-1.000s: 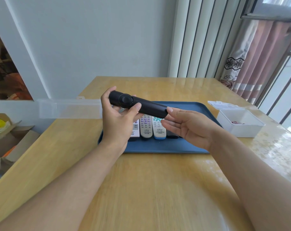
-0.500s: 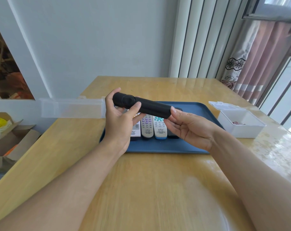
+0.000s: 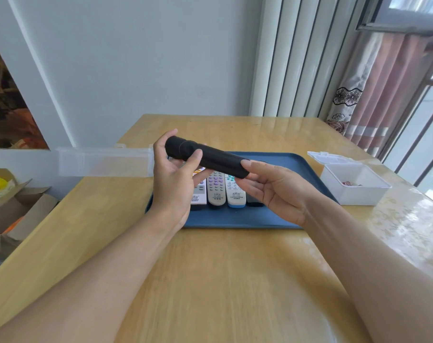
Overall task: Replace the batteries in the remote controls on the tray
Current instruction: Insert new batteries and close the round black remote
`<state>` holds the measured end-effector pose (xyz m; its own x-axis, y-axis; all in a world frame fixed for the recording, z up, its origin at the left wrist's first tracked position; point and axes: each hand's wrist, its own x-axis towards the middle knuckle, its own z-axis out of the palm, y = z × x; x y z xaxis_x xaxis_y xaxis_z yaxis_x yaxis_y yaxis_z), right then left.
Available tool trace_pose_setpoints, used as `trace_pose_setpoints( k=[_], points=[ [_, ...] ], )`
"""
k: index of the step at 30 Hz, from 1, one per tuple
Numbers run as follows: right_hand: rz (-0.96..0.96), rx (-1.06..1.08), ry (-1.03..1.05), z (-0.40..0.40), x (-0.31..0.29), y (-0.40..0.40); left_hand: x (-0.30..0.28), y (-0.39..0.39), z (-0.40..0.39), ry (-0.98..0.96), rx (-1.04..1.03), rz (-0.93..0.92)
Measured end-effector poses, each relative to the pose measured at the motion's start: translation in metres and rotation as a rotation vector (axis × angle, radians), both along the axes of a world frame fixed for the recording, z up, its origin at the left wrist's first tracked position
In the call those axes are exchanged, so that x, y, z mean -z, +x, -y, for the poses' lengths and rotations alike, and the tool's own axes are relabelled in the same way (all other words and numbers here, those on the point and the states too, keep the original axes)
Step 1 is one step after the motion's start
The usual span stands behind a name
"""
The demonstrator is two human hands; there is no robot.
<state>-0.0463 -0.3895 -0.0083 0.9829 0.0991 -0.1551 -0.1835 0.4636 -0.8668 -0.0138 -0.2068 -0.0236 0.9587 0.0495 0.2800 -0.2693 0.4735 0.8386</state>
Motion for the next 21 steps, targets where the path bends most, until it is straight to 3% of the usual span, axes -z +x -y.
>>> trace_pose_setpoints(
  k=[3, 6, 9, 11, 15, 21],
  points=[
    [0.027, 0.000, -0.022, -0.009, -0.001, -0.003, 0.002, -0.003, 0.004, 0.102, 0.026, 0.012],
    [0.130, 0.256, -0.126, -0.005, -0.006, -0.004, 0.004, 0.000, 0.000, 0.267, -0.030, 0.037],
    [0.274, 0.623, -0.722, 0.017, -0.012, -0.001, 0.007, 0.004, -0.005, 0.550, -0.094, 0.087],
    [0.308, 0.709, -1.116, 0.031, -0.012, 0.001, 0.011, 0.003, -0.005, 0.749, -0.097, 0.156],
    [0.259, 0.671, -1.479, 0.045, -0.003, 0.007, 0.019, -0.001, -0.005, 1.135, -0.148, 0.303],
    [0.064, 0.465, -1.724, 0.049, -0.001, 0.006, 0.021, -0.001, -0.005, 1.265, -0.135, 0.333]
  ],
)
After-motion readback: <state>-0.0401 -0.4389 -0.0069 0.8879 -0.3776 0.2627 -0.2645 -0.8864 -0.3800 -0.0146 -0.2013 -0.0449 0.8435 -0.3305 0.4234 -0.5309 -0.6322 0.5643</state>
